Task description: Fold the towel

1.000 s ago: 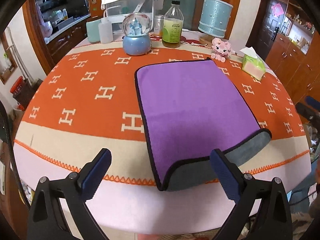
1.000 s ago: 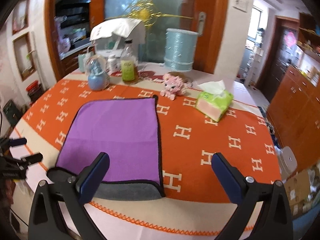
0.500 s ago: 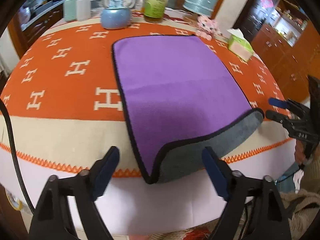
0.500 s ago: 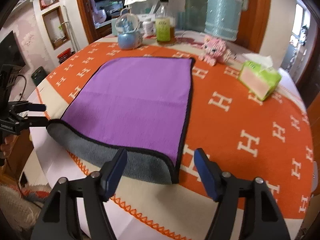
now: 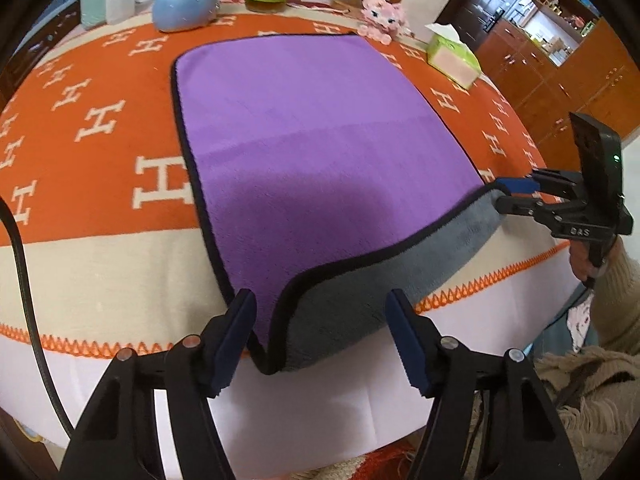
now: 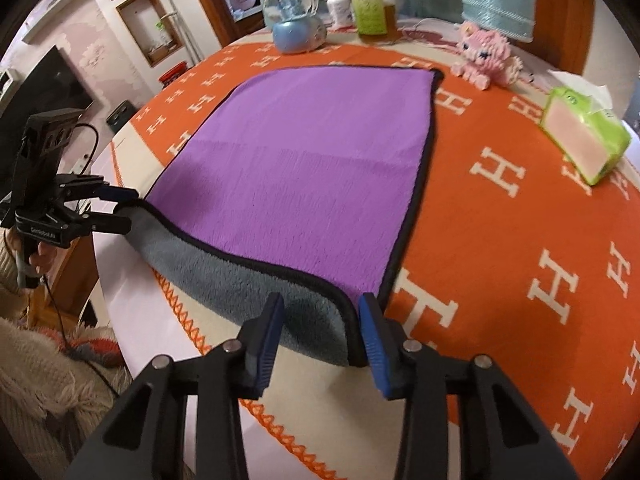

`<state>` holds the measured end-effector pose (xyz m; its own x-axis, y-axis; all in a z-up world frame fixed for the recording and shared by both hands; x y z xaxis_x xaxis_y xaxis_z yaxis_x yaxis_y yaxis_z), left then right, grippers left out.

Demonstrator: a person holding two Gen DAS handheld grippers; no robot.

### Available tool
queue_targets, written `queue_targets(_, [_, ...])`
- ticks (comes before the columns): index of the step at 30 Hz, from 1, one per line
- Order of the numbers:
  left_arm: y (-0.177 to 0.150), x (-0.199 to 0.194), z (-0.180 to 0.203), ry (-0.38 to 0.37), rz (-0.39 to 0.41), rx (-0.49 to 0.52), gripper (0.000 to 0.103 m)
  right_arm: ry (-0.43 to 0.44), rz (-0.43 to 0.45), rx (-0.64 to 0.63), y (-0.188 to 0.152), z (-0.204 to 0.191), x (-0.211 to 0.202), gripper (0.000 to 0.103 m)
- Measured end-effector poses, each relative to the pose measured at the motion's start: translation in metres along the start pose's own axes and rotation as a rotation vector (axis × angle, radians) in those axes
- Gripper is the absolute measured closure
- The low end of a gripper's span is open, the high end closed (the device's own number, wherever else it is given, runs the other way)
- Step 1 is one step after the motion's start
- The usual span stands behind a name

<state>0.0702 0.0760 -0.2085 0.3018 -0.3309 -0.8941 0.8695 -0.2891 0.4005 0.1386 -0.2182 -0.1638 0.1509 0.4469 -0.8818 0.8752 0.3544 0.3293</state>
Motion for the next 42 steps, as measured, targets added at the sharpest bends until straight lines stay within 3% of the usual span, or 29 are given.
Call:
queue_targets(2, [0.0, 0.002, -0.001, -0.01, -0.007, -0.005, 0.038, 0.005, -0.018, 0.005, 0.0, 0.004, 0.005, 0.064])
queue_targets(6, [-0.001, 0.006, -0.004, -0.034, -0.022, -0.018, 0.051, 0.033, -0.046, 0.025, 0.0, 0.009, 0.01, 0.066])
queue_targets(8, [-0.001, 0.008, -0.004, -0.042, -0.028, -0.02, 0.054, 0.054, -0.059, 0.032, 0.0, 0.011, 0.011, 0.075])
queue_targets(21, [-0.006, 0.003, -0.007, -0.055, -0.017, -0.031, 0.083, 0.035, -0.04, 0.02, -0.001, 0.009, 0.007, 0.094])
queue_targets(27, [-0.009, 0.0, -0.011, 0.007, -0.02, -0.041, 0.096, -0.003, -0.003, 0.007, -0.002, 0.003, 0.003, 0.097])
queue_targets(37, [-0.005, -0.013, -0.001, 0.175, 0.001, 0.006, 0.098, -0.128, 0.078, -0.035, -0.004, -0.015, -0.009, 0.098])
queue_targets(42, [0.007, -0.027, 0.004, 0.224, 0.028, 0.031, 0.099, -0.161, 0.121, -0.023, 0.003, -0.02, -0.02, 0.098])
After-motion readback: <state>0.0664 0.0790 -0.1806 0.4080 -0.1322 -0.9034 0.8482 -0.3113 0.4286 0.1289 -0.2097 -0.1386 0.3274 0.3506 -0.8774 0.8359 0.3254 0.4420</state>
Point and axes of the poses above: each gripper's, at about its wrist camera, not at the fingertips, and x roughly the way its jaws point, z to its right, y to its top, the point moved 4 cm from there along x, roughly the way its jaws point, and after that the axes turned 15 degrees about x, right-handed, at the moved point
